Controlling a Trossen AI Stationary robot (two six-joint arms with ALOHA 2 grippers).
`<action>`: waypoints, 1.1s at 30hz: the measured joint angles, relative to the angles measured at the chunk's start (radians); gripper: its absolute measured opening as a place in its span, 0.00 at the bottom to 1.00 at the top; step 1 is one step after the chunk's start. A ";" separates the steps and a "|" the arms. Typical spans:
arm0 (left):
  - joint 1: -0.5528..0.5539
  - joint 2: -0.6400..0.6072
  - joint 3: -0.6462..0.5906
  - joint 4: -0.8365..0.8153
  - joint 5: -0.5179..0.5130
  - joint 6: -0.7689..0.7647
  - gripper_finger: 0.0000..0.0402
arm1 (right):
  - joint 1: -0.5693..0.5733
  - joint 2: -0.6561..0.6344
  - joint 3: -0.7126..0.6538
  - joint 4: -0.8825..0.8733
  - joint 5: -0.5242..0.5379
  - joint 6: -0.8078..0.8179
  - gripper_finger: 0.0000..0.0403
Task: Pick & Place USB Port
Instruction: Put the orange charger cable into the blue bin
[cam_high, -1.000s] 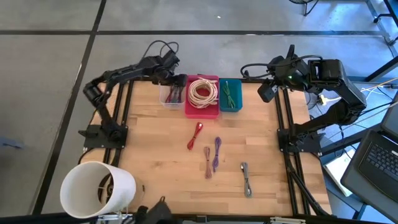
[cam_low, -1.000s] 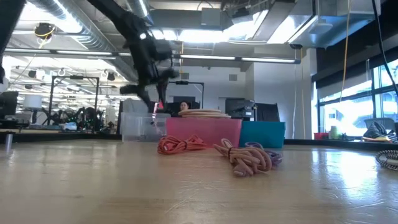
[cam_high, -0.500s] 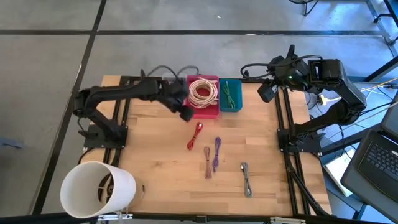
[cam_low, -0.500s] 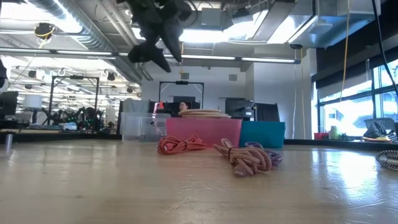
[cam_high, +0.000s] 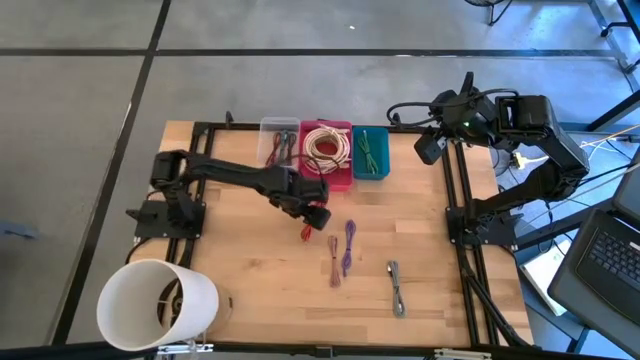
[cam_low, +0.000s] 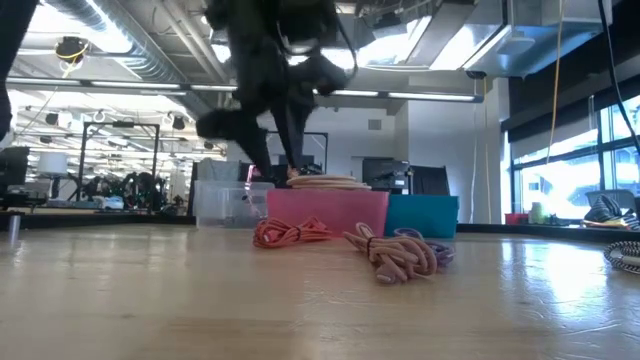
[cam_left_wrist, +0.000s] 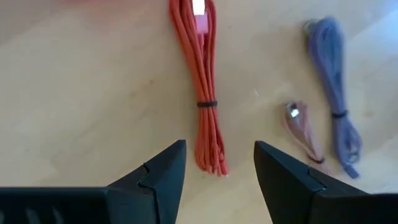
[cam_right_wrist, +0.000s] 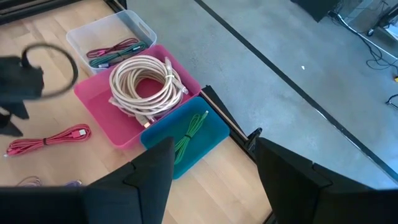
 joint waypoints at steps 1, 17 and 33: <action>-0.005 0.023 0.000 0.010 0.001 -0.008 0.45 | 0.000 0.000 0.000 0.000 0.000 -0.002 0.56; -0.013 0.247 0.007 0.129 -0.004 0.044 0.34 | 0.000 0.000 0.000 -0.001 -0.019 -0.029 0.56; -0.063 -0.396 0.002 0.096 -0.327 0.208 0.05 | 0.000 0.000 0.000 0.010 0.004 -0.052 0.56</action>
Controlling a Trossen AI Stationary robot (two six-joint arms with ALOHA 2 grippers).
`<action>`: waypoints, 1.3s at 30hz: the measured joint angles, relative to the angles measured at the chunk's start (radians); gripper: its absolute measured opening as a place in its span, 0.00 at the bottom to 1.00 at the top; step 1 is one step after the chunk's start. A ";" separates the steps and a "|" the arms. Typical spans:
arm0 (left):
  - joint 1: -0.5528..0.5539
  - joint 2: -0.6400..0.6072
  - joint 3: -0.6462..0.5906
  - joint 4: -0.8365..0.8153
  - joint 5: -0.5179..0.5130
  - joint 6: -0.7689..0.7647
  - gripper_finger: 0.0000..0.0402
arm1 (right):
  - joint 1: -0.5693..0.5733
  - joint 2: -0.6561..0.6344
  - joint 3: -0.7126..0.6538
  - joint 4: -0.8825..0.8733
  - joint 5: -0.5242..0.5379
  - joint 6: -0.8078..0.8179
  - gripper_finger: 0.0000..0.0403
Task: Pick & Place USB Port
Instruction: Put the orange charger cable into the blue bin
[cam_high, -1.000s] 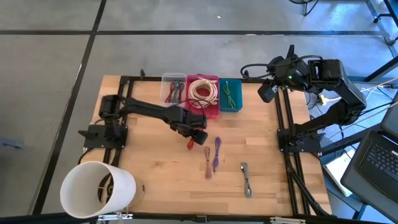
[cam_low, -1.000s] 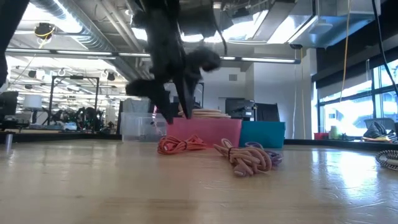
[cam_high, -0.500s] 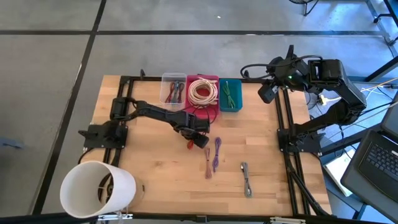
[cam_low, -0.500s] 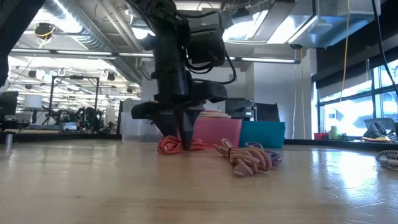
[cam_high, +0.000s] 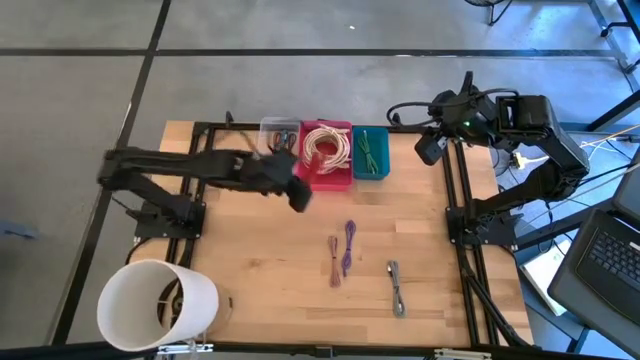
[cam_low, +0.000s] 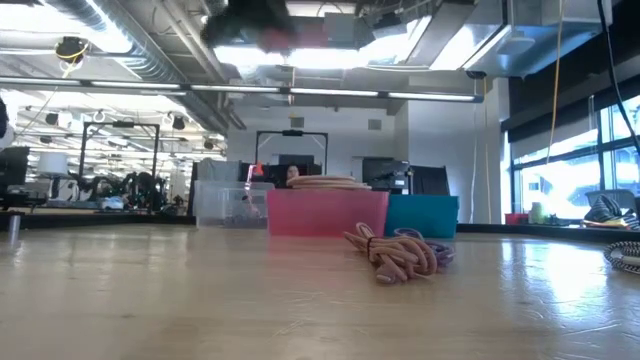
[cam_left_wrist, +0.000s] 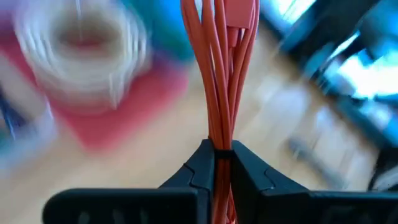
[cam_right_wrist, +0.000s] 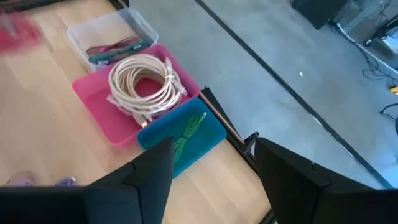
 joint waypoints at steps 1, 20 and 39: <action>0.000 -0.037 -0.001 0.043 -0.034 0.046 0.05 | 0.000 0.000 0.000 0.010 0.002 0.000 0.56; 0.289 -0.002 0.000 0.931 0.516 0.568 0.05 | 0.001 0.005 0.000 0.590 -0.527 -0.246 0.56; 0.325 0.220 0.122 1.222 0.789 0.460 0.05 | 0.001 0.170 0.000 0.758 -0.573 -0.316 0.50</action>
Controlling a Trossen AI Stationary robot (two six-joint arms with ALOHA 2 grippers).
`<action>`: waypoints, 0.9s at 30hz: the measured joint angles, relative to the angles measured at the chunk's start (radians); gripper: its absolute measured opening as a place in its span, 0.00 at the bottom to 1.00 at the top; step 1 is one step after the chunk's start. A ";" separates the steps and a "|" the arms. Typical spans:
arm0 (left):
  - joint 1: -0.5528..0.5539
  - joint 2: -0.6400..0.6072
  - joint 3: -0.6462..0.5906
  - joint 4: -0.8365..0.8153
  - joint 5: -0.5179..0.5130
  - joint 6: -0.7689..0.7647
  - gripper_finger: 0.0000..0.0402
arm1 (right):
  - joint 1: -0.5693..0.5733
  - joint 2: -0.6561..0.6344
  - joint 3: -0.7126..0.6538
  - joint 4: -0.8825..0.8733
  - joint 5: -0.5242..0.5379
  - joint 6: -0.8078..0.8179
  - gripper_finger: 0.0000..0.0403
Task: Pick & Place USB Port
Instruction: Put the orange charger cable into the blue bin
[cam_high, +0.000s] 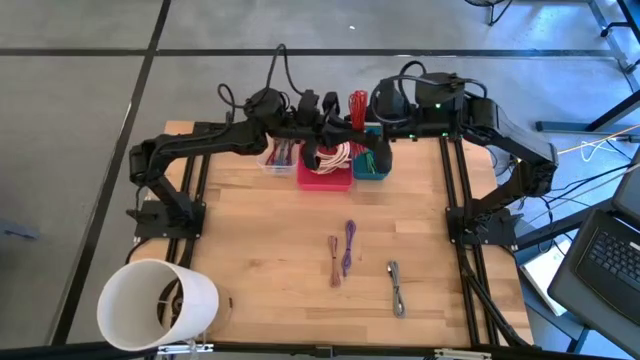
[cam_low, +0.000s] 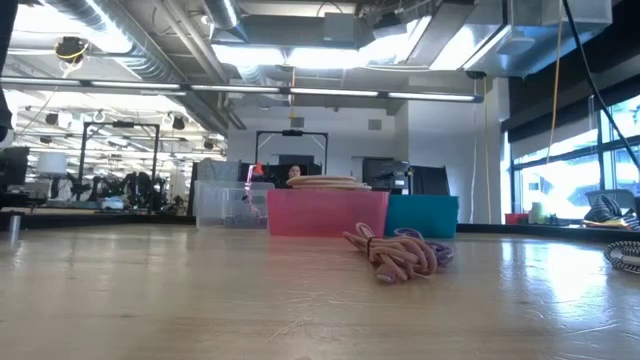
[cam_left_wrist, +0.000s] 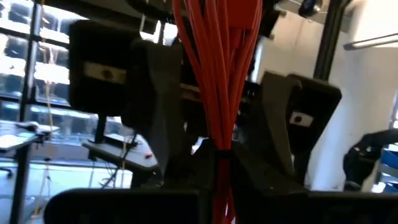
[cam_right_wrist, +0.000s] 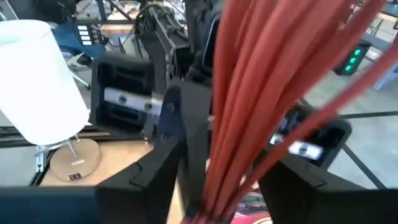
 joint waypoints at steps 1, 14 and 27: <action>0.001 0.001 0.000 -0.008 0.007 -0.001 0.05 | 0.000 0.001 0.000 0.001 0.000 -0.001 0.46; 0.000 -0.003 0.003 -0.065 0.017 0.007 0.03 | 0.000 0.003 0.016 0.017 -0.055 -0.069 0.08; 0.000 0.006 -0.006 -0.217 -0.015 0.045 0.35 | 0.000 -0.014 0.026 0.047 -0.016 -0.084 0.04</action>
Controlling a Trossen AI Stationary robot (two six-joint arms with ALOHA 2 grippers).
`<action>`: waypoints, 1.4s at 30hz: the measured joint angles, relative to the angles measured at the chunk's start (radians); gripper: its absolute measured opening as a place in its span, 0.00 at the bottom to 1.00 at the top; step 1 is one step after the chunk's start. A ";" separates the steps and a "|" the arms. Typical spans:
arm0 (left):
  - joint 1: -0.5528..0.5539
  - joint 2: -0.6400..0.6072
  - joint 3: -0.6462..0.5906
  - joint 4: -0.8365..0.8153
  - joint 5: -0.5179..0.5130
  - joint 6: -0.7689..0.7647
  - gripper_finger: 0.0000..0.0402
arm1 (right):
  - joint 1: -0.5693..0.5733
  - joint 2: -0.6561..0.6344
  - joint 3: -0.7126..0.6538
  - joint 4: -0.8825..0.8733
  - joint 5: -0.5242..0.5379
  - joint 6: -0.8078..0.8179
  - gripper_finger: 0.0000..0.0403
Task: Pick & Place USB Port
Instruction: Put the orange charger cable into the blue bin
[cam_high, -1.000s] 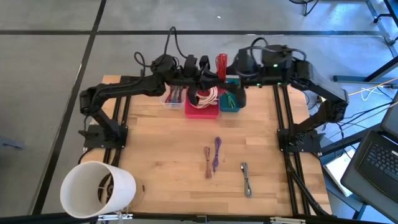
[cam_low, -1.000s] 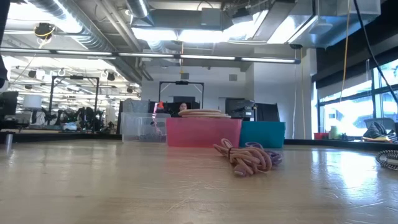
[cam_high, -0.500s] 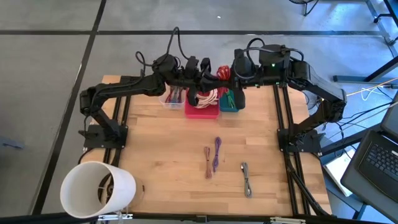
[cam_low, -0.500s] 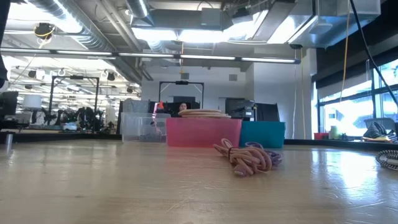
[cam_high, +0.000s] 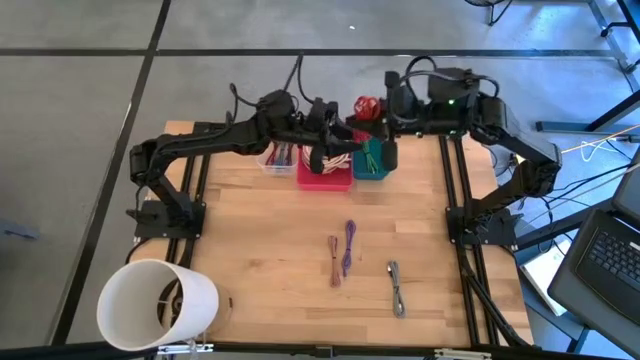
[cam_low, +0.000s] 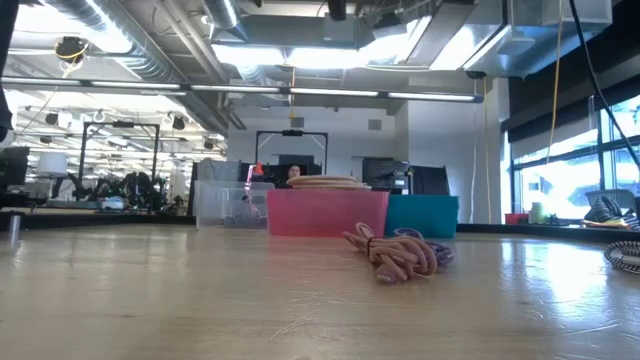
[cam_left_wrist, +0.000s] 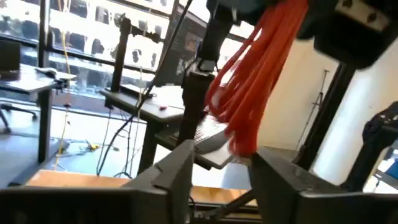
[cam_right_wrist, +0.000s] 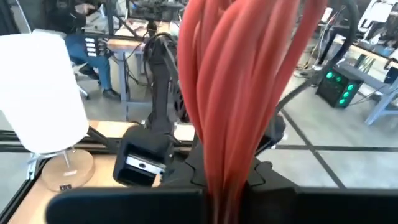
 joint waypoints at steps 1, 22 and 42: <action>0.000 -0.003 0.001 -0.010 -0.010 0.002 0.38 | 0.000 0.002 0.000 -0.003 0.009 0.006 0.04; 0.116 -0.270 0.005 -1.159 -0.605 0.048 0.56 | -0.326 -0.007 -0.113 -0.639 0.108 0.405 0.04; 0.044 -0.375 0.005 -1.224 -0.795 -0.011 0.55 | -0.658 0.327 -0.398 -0.226 -0.302 0.532 0.04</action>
